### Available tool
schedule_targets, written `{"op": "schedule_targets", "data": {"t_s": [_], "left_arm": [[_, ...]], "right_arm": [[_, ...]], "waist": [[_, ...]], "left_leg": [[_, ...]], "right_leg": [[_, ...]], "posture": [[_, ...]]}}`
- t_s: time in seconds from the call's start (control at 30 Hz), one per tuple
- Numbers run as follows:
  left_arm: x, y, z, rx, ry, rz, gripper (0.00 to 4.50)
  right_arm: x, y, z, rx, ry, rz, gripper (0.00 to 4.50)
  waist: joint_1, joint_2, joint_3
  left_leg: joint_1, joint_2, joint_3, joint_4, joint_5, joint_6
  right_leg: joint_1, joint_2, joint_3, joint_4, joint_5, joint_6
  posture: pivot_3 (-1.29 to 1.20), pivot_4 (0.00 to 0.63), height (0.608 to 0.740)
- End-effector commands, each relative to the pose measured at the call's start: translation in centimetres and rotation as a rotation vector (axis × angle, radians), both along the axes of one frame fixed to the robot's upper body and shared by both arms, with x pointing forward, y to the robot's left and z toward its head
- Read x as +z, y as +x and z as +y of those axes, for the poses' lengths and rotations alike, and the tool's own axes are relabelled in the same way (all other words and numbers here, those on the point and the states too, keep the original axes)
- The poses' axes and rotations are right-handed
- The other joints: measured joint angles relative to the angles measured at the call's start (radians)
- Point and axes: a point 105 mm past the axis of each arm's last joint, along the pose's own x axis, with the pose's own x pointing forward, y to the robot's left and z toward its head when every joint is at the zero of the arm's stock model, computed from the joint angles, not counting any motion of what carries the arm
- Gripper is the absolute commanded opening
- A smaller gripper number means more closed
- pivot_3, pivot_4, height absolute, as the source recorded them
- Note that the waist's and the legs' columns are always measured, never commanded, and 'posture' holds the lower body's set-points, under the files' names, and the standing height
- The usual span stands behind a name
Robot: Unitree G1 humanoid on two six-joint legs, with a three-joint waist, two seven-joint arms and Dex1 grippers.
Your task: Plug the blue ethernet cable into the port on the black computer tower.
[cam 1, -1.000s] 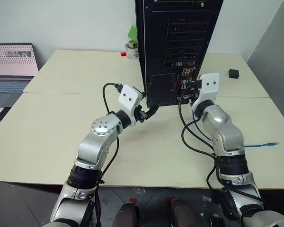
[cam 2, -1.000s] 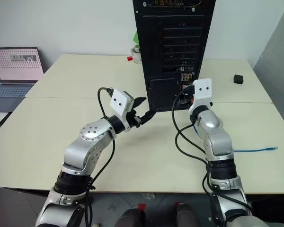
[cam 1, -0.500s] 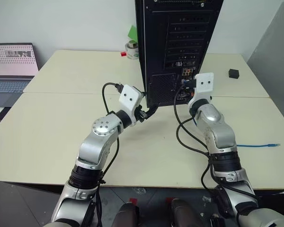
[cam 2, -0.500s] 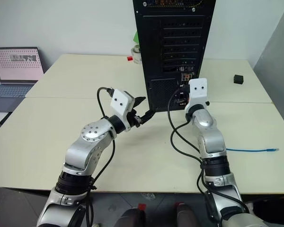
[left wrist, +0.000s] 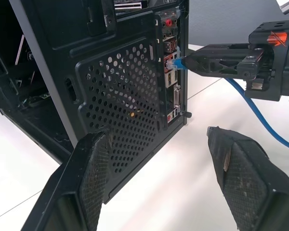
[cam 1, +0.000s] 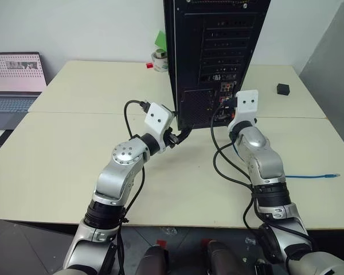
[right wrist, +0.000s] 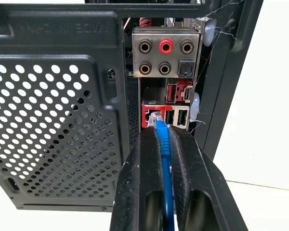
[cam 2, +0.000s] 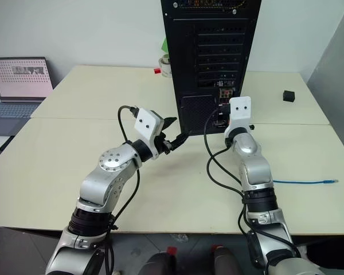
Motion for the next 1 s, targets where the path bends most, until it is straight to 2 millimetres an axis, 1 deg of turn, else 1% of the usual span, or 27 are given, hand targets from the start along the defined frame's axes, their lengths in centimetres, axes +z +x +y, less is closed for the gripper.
{"op": "schedule_targets", "data": {"t_s": [0.03, 0.37, 0.57, 0.73, 0.9, 1.0], "left_arm": [[1.6, -0.32, -0.39, -0.014, -0.004, -0.066, 3.31], [1.53, -0.31, -0.31, -0.007, -0.004, -0.067, 3.31], [1.47, -0.31, -0.26, -0.004, -0.001, -0.067, 3.31], [1.43, -0.31, -0.17, -0.002, 0.002, -0.068, 3.31], [1.38, -0.32, -0.12, -0.001, 0.003, -0.068, 3.31], [1.34, -0.29, -0.1, 0.001, 0.004, -0.068, 3.31]], "right_arm": [[2.48, 0.03, -0.41, -0.018, 0.033, -0.083, 0.0], [2.27, 0.17, -0.45, -0.057, 0.094, -0.076, 0.0], [2.78, 0.2, -0.23, -0.047, 0.123, -0.086, 0.0], [3.21, 0.19, -0.51, -0.059, 0.135, -0.095, 0.0], [3.14, 0.15, -0.64, -0.079, 0.156, -0.092, 0.0], [2.74, 0.04, -0.25, -0.094, 0.168, -0.087, 0.0]], "waist": [[0.0, 0.0, 0.0], [0.0, 0.0, 0.0], [0.0, 0.0, 0.0], [-0.001, 0.0, 0.0], [0.0, 0.0, 0.0], [0.0, 0.0, 0.0]], "left_leg": [[0.0, 0.0, 0.0, 0.0, 0.0, 0.0], [0.0, 0.0, 0.0, 0.0, 0.0, 0.0], [0.0, 0.0, 0.0, 0.0, 0.0, 0.0], [0.0, 0.0, 0.0, 0.0, 0.0, 0.0], [0.0, 0.0, 0.0, 0.0, 0.0, 0.0], [0.0, 0.0, 0.0, 0.0, 0.0, 0.0]], "right_leg": [[0.0, 0.0, 0.0, 0.0, 0.0, 0.0], [0.0, 0.0, 0.0, 0.0, 0.0, 0.0], [0.0, 0.0, 0.0, 0.0, 0.0, 0.0], [0.0, 0.0, 0.0, 0.0, 0.0, 0.0], [0.0, 0.0, 0.0, 0.0, 0.0, 0.0], [0.0, 0.0, 0.0, 0.0, 0.0, 0.0]], "posture": [[0.0, 0.15, 0.74], [0.0, 0.15, 0.74], [0.0, 0.15, 0.74], [0.0, 0.15, 0.74], [0.0, 0.15, 0.74], [0.0, 0.15, 0.74]]}}
